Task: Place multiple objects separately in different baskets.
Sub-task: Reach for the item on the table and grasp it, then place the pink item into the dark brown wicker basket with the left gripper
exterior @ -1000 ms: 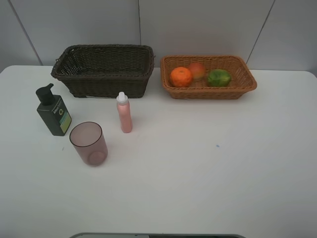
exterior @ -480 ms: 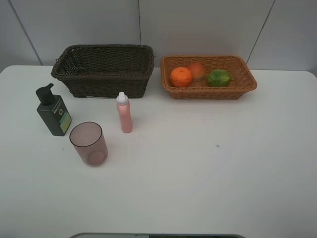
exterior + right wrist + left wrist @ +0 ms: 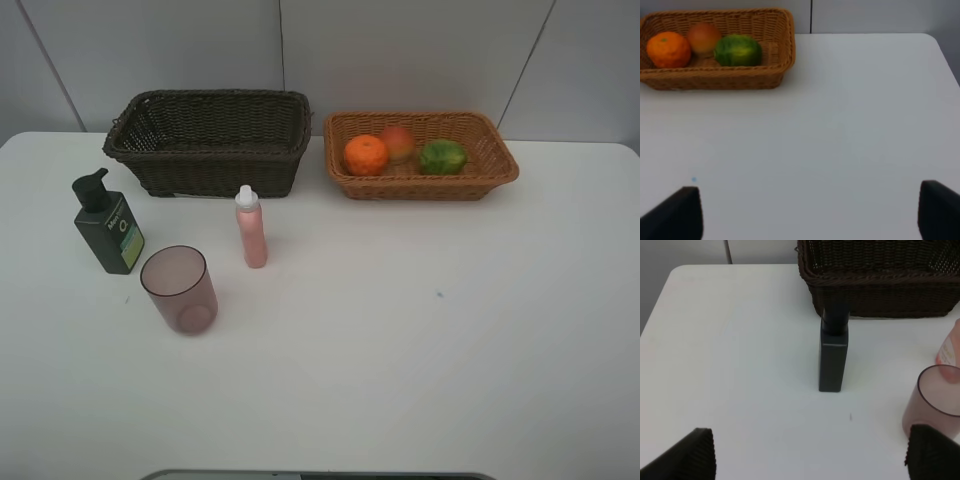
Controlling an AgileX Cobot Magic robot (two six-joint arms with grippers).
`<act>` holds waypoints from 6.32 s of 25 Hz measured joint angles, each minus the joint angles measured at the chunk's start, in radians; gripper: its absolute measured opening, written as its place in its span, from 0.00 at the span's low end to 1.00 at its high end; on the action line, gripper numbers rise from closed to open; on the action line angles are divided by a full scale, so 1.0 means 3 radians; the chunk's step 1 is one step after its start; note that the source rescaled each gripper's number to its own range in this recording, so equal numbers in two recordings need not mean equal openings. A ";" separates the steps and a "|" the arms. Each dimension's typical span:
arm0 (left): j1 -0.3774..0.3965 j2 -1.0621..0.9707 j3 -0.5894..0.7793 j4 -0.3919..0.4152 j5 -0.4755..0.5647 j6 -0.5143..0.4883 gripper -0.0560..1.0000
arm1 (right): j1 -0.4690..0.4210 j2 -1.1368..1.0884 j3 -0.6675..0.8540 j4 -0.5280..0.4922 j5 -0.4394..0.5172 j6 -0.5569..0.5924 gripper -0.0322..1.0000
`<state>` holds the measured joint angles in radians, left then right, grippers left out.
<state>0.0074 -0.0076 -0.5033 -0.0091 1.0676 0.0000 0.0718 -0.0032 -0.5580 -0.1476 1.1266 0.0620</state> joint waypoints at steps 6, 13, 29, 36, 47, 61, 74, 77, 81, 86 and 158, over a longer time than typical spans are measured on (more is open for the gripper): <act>0.0000 0.0000 0.0000 0.0000 0.0000 0.0000 0.98 | -0.0309 0.0000 0.0095 0.0492 -0.0162 -0.0476 0.74; 0.0000 0.0000 0.0000 0.0000 0.0000 0.0000 0.98 | -0.0523 0.0000 0.0098 0.0567 -0.0189 -0.0676 0.74; 0.0000 0.0000 0.0000 0.0000 0.0000 0.0000 0.98 | -0.0532 0.0000 0.0098 0.0406 -0.0211 -0.0334 0.74; 0.0000 0.0000 0.0000 0.0000 0.0000 0.0000 0.98 | -0.0532 0.0000 0.0098 0.0406 -0.0211 -0.0334 0.74; 0.0000 0.0000 0.0000 0.0000 0.0000 0.0000 0.98 | -0.0532 0.0000 0.0098 0.0406 -0.0214 -0.0332 0.74; 0.0000 0.0009 0.0000 0.0030 -0.0004 0.0000 0.98 | -0.0532 0.0000 0.0098 0.0406 -0.0214 -0.0332 0.74; 0.0000 0.2247 -0.0738 0.0113 -0.0465 -0.0045 0.98 | -0.0532 0.0000 0.0098 0.0406 -0.0214 -0.0332 0.74; 0.0000 0.2883 -0.1007 0.0113 -0.0491 -0.0045 0.98 | -0.0532 0.0000 0.0098 0.0406 -0.0214 -0.0332 0.74; 0.0000 0.3641 -0.1351 0.0110 -0.0509 -0.0051 0.98 | -0.0532 0.0000 0.0098 0.0406 -0.0214 -0.0332 0.74; 0.0000 0.4354 -0.1654 0.0110 -0.0515 -0.0051 0.98 | -0.0532 0.0000 0.0098 0.0406 -0.0214 -0.0332 0.74; -0.0320 0.6226 -0.2028 -0.0141 -0.1027 -0.0137 0.50 | -0.0532 0.0000 0.0098 0.0406 -0.0214 -0.0332 0.74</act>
<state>-0.0886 1.8601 -1.1117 -0.0512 0.7596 -0.0412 -0.0877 -0.0032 -0.5286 -0.0257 1.0625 -0.0375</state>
